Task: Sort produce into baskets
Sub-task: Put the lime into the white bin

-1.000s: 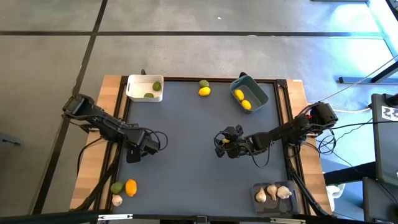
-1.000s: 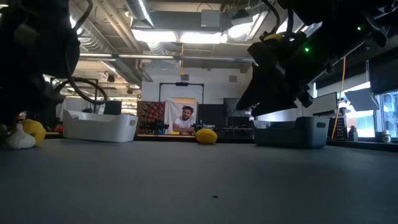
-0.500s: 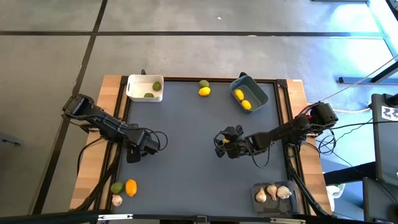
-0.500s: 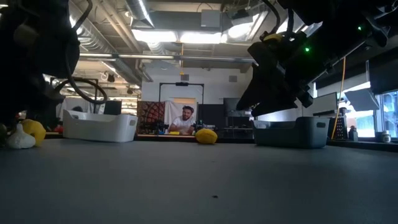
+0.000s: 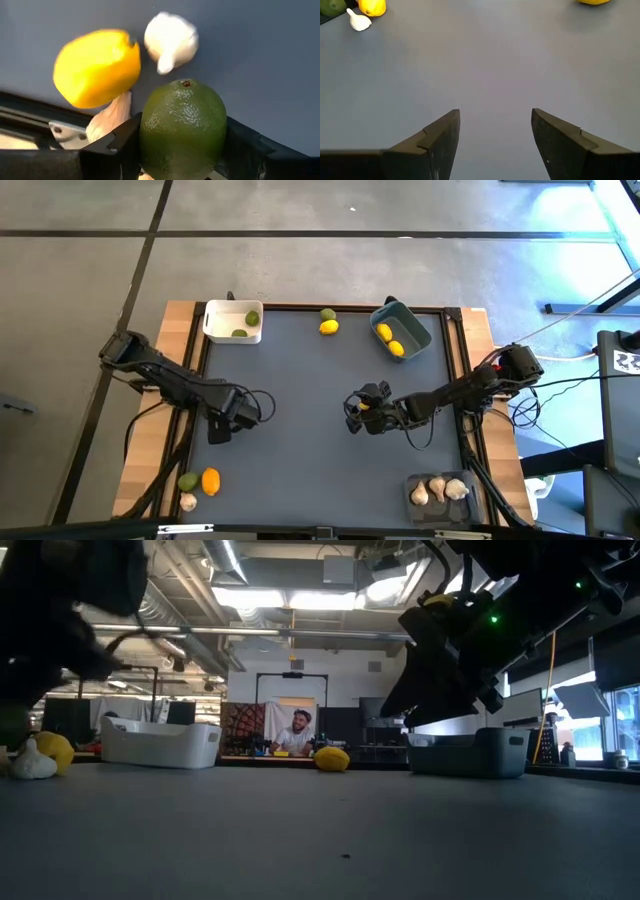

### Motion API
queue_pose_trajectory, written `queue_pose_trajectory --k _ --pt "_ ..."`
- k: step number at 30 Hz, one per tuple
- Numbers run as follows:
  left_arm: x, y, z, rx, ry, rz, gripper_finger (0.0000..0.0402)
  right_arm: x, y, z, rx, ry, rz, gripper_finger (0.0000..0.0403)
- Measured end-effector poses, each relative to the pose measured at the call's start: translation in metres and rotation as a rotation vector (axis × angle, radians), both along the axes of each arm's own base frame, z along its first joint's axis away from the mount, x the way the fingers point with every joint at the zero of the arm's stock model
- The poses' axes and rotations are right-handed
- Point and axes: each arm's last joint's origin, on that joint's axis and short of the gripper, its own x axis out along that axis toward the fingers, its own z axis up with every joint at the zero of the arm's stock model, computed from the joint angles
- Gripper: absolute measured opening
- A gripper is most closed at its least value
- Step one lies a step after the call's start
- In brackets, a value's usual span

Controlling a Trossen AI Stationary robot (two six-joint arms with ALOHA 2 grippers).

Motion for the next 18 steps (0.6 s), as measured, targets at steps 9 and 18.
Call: queue_pose_trajectory --k 9,18 --pt "0.008 0.003 0.05 0.045 -0.216 -0.028 0.0209 0.0 0.0 0.0 0.001 -0.004 0.0 0.0244" --pt "-0.001 0.034 0.088 0.155 -0.476 0.05 0.0209 0.0 0.0 0.0 0.001 -0.006 0.001 0.0244"
